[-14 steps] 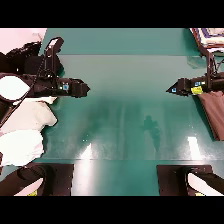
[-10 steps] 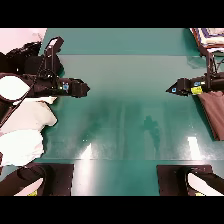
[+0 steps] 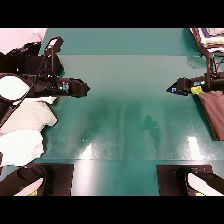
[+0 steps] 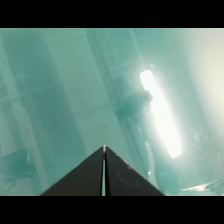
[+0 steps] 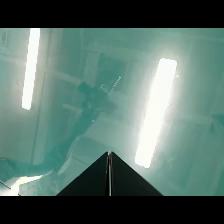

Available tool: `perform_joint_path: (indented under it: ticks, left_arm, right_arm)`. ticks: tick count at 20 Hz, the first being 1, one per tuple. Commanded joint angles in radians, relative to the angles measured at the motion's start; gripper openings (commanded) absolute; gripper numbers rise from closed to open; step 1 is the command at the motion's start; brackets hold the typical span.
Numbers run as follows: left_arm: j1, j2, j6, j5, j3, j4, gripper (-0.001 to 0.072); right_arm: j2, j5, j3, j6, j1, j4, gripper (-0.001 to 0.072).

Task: Fold the shirts.

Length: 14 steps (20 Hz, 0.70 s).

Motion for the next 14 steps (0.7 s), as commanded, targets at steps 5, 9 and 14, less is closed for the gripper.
perform_joint_path:
  ticks: [5,9,14]
  left_arm:
    - [0.036,-0.002,-0.013,0.096,0.006,0.340,0.0576]
    - [0.324,-0.080,-0.039,0.101,0.051,0.442,0.0581]
    - [0.537,-0.421,0.038,0.043,0.307,0.428,0.0582]
  right_arm:
    - [0.000,-0.002,0.001,0.000,0.000,0.000,0.0018]
    - [0.000,-0.013,0.001,0.000,0.000,0.001,0.0017]
    - [0.000,-0.012,0.001,0.000,0.000,0.001,0.0017]
